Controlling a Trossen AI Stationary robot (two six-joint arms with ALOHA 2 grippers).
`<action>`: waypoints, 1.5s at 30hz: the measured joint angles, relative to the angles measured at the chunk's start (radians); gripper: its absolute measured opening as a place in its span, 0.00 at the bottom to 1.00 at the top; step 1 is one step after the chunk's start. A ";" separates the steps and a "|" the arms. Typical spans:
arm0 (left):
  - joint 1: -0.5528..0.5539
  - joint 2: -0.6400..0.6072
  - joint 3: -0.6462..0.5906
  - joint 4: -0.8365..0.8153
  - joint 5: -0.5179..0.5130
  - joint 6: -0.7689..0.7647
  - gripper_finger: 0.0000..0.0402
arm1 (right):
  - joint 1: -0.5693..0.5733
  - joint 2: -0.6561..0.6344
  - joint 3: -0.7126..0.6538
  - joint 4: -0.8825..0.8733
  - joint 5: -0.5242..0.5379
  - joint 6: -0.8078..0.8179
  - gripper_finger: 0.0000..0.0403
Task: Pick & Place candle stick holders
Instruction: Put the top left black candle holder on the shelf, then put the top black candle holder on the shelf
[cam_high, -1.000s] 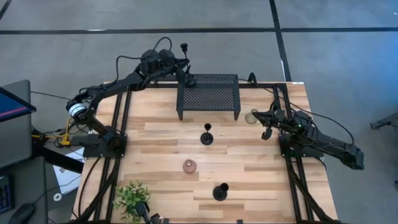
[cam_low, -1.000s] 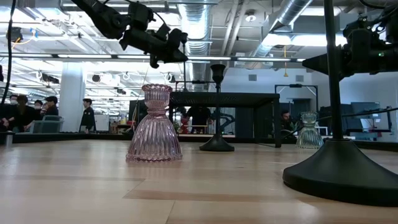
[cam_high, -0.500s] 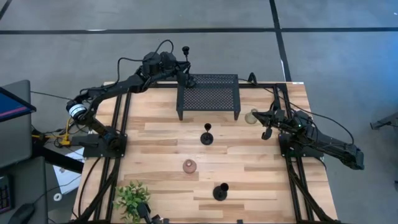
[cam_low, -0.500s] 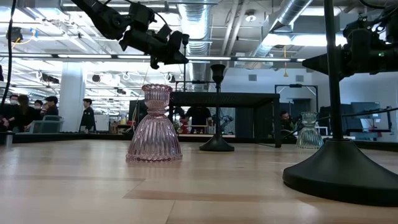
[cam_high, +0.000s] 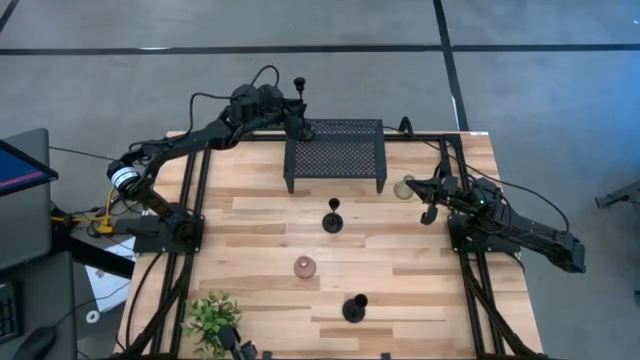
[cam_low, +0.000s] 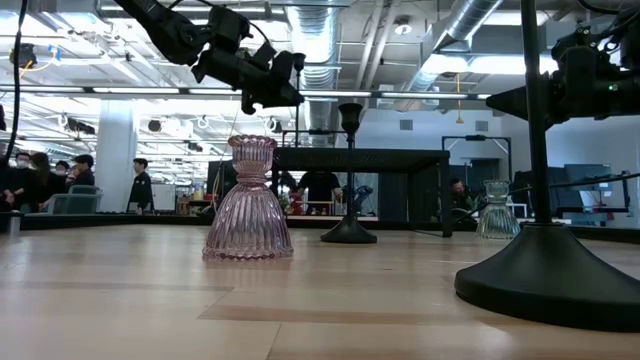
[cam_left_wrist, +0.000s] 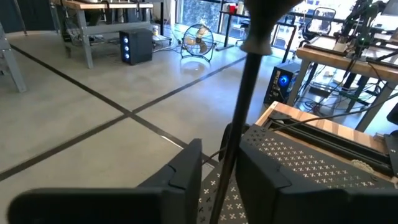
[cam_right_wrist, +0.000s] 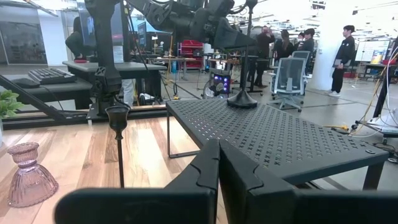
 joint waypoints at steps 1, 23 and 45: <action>0.000 0.000 0.000 0.000 0.000 0.000 0.25 | 0.000 0.000 0.000 0.000 0.000 0.000 0.00; 0.001 -0.200 0.001 -0.301 -0.021 0.065 0.55 | 0.000 0.000 0.000 -0.001 0.000 0.002 0.00; -0.242 -0.378 -0.186 -0.594 0.386 0.420 0.01 | 0.000 0.000 0.000 -0.001 0.000 0.002 0.00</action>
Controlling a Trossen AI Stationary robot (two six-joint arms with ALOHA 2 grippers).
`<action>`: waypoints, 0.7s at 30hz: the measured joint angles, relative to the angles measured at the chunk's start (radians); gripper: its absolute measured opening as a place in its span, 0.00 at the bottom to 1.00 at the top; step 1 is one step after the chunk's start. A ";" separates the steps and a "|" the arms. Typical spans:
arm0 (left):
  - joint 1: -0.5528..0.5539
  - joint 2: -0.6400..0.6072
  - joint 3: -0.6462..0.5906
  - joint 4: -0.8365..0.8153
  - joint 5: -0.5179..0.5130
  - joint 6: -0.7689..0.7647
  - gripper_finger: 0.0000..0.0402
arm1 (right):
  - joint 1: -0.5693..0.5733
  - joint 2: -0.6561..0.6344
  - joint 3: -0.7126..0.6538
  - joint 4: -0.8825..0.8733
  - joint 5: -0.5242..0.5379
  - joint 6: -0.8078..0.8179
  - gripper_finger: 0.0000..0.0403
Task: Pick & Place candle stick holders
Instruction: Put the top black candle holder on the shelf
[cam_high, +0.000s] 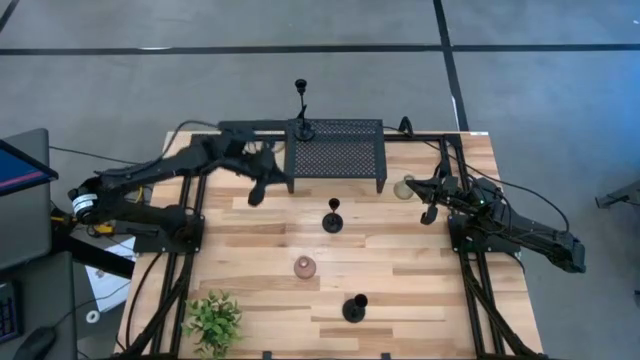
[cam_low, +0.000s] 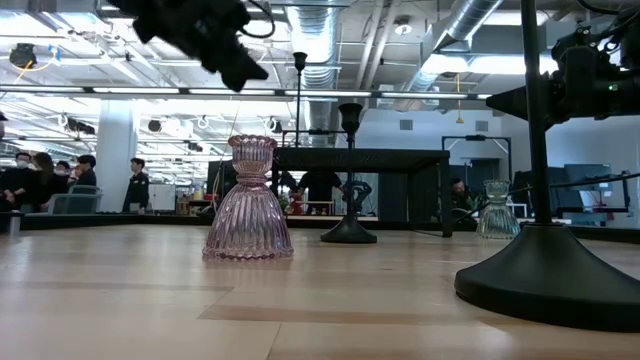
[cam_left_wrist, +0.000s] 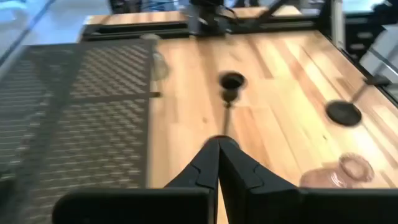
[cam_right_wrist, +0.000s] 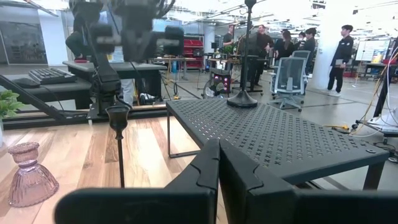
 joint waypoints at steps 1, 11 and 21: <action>-0.015 -0.007 -0.042 0.052 0.001 -0.001 0.01 | 0.000 0.000 0.000 0.000 0.000 0.000 0.00; -0.171 -0.009 -0.448 0.647 -0.138 -0.156 0.01 | 0.000 0.000 0.000 0.000 0.000 -0.001 0.00; -0.379 0.034 -0.556 0.838 -0.491 -0.189 0.01 | 0.000 0.000 0.000 0.000 0.000 -0.001 0.00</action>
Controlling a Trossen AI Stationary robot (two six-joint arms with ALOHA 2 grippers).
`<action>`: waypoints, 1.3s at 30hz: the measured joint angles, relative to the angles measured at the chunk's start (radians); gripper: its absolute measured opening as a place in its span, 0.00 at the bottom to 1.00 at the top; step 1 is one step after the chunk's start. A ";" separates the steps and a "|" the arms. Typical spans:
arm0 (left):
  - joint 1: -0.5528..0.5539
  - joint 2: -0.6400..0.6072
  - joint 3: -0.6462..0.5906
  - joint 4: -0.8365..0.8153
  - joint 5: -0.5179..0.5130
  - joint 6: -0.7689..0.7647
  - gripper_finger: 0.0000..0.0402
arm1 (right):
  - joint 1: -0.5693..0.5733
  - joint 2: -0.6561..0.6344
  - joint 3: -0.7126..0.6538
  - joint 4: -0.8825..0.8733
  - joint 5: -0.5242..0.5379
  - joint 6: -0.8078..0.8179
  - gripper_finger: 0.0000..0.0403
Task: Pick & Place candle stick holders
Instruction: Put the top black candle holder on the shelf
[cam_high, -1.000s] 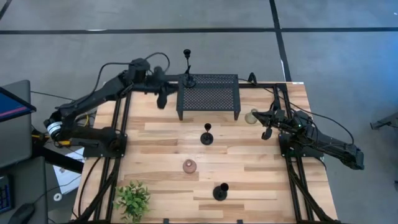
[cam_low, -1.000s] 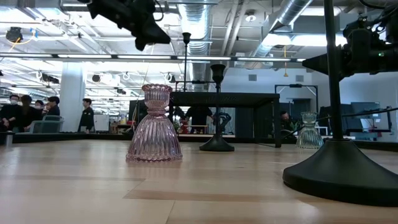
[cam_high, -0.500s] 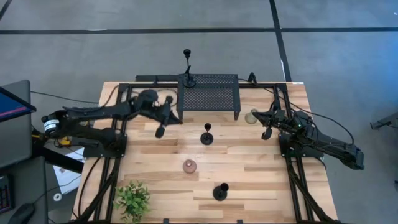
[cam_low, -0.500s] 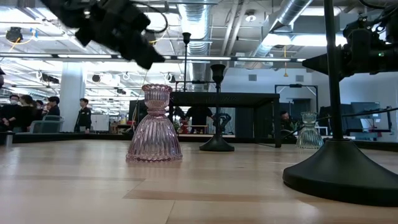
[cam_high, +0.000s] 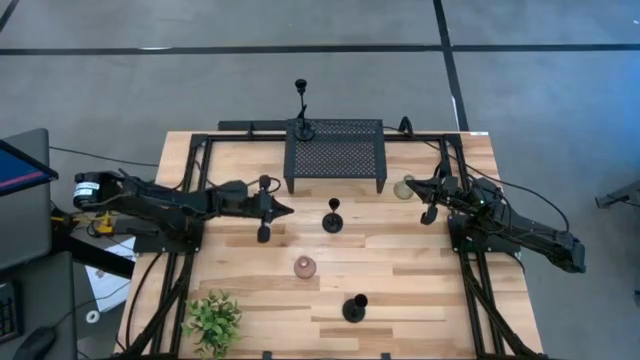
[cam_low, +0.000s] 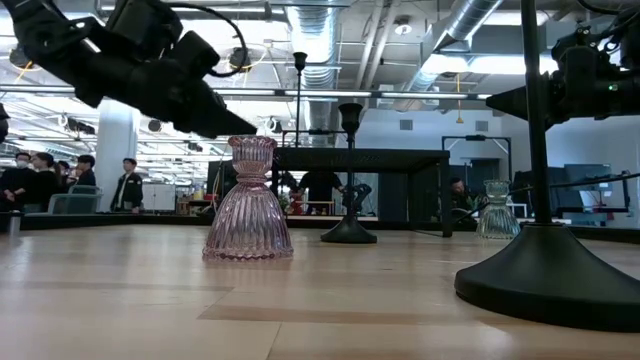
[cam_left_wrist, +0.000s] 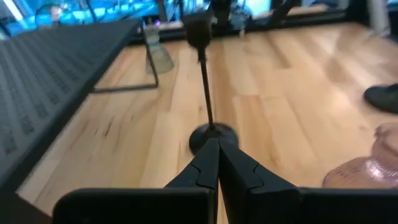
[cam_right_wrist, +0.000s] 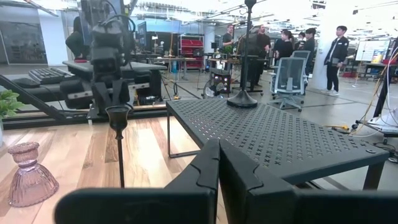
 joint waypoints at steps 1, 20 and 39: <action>-0.011 0.018 0.000 0.012 -0.016 0.000 0.01 | 0.000 0.000 0.000 0.000 0.000 0.000 0.00; -0.027 0.448 0.004 0.515 -0.038 -0.072 0.02 | 0.000 0.000 0.000 0.000 0.000 0.001 0.00; -0.028 0.624 0.196 0.519 -0.042 -0.137 0.35 | 0.000 0.000 0.000 0.002 0.000 0.001 0.00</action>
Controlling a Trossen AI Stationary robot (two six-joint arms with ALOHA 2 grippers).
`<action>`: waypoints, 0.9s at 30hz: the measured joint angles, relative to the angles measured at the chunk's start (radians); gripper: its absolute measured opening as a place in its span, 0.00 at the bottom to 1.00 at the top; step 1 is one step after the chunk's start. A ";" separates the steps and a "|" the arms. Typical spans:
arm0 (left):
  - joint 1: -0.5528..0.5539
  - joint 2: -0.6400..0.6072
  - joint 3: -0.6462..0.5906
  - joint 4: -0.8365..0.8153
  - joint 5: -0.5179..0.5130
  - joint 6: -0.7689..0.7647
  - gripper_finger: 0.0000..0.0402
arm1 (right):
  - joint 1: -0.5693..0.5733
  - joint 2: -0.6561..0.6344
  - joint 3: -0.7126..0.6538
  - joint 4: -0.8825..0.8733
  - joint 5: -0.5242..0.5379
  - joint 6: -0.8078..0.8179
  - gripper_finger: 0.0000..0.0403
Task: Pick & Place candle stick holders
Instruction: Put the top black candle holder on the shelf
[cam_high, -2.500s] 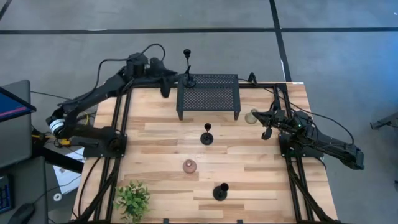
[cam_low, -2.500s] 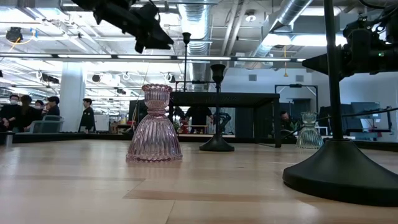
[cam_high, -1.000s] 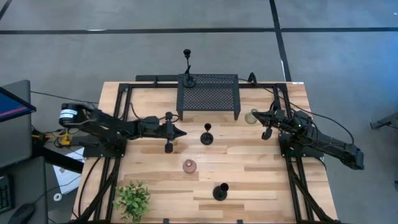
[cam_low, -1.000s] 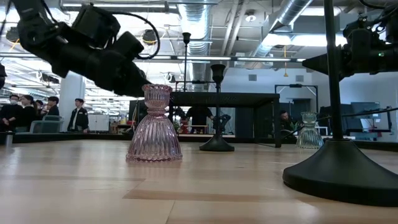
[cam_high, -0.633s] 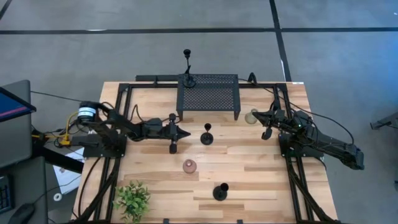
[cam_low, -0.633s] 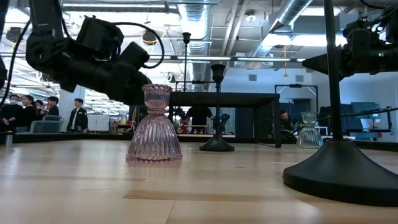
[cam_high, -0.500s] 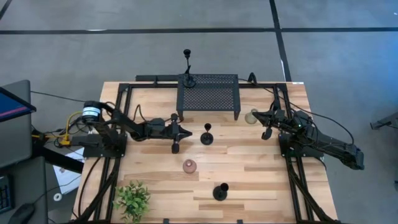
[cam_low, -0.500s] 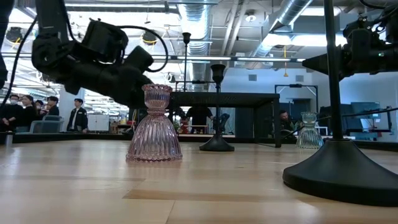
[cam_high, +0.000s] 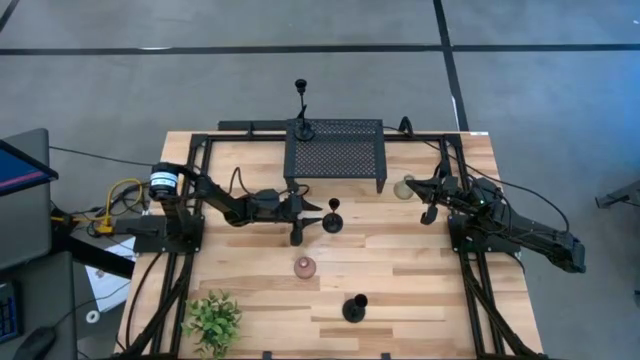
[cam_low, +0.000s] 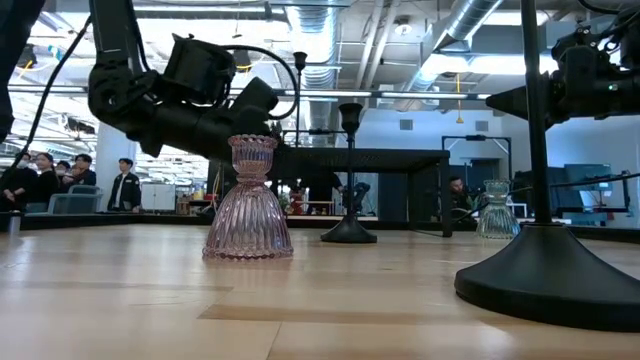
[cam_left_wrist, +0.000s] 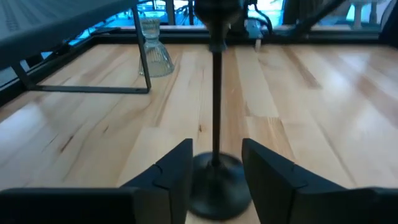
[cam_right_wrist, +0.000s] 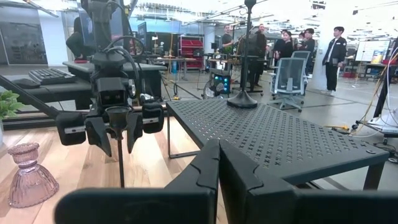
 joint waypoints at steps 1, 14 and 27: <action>0.000 0.001 0.006 0.001 0.000 -0.013 0.36 | 0.000 0.000 0.000 0.000 0.000 0.000 0.00; -0.013 0.078 0.075 -0.002 -0.025 -0.066 0.37 | 0.000 0.000 0.000 0.004 0.000 0.000 0.00; -0.013 0.162 0.160 0.000 -0.021 -0.066 0.35 | 0.001 -0.001 0.000 0.004 0.000 0.000 0.00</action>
